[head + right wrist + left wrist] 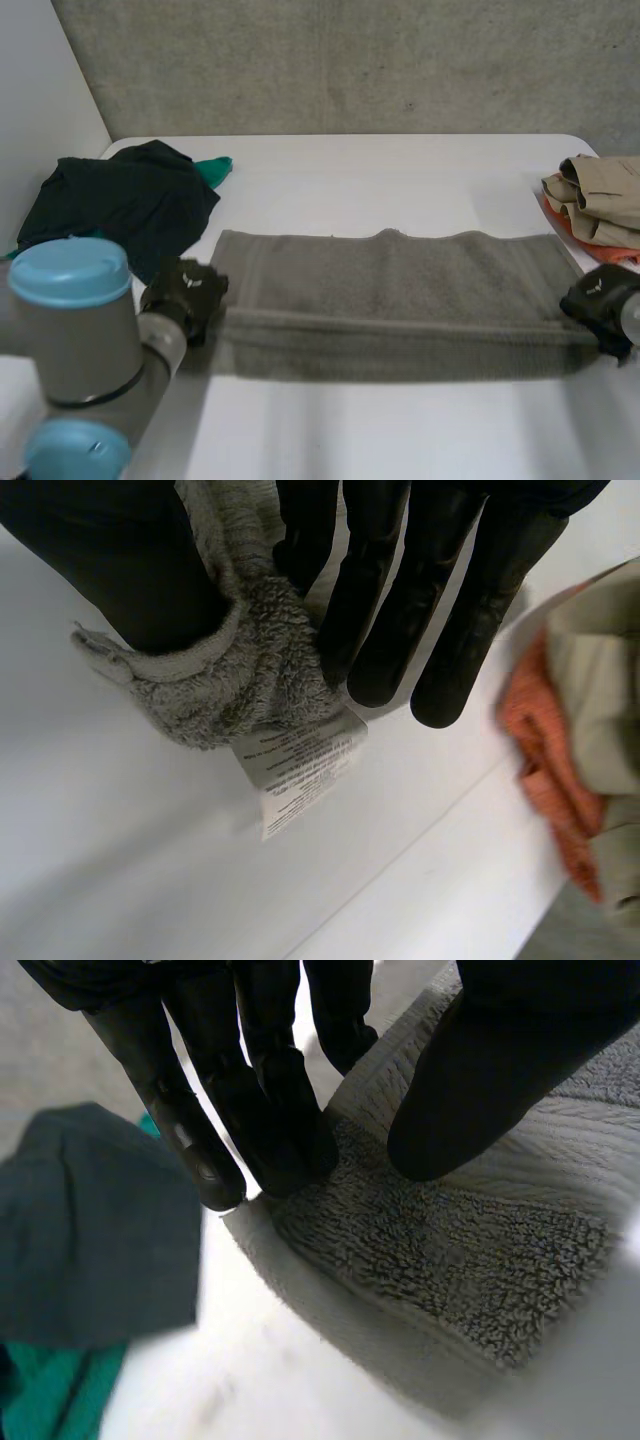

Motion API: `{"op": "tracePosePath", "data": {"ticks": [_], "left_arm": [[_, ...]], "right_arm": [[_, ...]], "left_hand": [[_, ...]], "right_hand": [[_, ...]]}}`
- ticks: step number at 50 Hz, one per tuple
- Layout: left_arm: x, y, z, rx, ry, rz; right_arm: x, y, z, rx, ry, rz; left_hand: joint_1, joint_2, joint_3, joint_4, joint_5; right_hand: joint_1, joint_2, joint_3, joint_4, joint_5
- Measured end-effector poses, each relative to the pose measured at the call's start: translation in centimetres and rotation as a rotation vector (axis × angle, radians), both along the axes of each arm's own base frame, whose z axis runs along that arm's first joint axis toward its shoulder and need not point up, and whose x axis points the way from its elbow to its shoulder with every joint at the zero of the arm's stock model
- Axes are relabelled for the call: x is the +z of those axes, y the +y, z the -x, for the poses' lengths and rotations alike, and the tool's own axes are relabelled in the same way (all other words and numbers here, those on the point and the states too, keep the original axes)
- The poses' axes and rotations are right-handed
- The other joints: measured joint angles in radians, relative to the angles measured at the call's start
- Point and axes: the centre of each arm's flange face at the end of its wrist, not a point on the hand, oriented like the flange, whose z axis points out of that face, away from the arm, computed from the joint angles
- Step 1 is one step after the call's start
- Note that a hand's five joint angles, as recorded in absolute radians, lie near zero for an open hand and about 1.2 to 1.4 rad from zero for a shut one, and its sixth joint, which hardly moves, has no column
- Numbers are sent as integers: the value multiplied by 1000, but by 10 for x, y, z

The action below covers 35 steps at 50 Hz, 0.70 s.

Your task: Fold the laundry.

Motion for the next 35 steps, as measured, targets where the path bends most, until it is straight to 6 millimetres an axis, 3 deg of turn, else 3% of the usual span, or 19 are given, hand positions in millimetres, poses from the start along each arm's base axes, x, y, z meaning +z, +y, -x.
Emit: {"op": "tracePosePath", "data": {"ticks": [7,12,14,18,19,22,25,29,33,34,35], "left_arm": [[0,-43,23,-25,7,167],[20,-81,35,-30,-30,387],[37,-97,37,-18,-39,496],[107,-129,42,48,9,834],[128,-132,42,68,39,914],[175,-131,39,106,132,1071],[208,-123,33,116,227,1140],[200,-118,29,97,250,1047],[161,-113,25,75,219,860],[161,-113,25,75,219,860],[136,-111,20,74,195,769]], "right_arm": [[10,-27,-10,-4,-36,155],[36,-58,-22,20,-76,370],[57,-74,-31,39,-104,512],[127,-102,-48,78,-215,893],[148,-105,-51,88,-249,987],[183,-104,-54,104,-311,1127],[206,-99,-55,116,-377,1177],[202,-93,-56,115,-433,1113],[183,-89,-57,109,-471,1010],[183,-89,-57,109,-471,1010],[165,-86,-58,111,-485,936]], "left_hand": [[0,0,0,0,0],[0,0,0,0,0],[0,0,0,0,0],[0,0,0,0,0],[0,0,0,0,5],[0,0,0,0,11],[0,0,0,0,19],[0,0,0,0,19],[0,0,0,0,19],[0,0,0,0,19],[0,0,0,0,19]], "right_hand": [[0,0,0,0,0],[0,0,0,0,0],[0,0,0,0,0],[0,0,0,0,0],[0,0,0,0,0],[0,0,0,0,0],[0,1,0,0,12],[0,4,0,0,17],[0,4,0,0,17],[0,4,0,0,17],[0,4,0,0,17]]}}
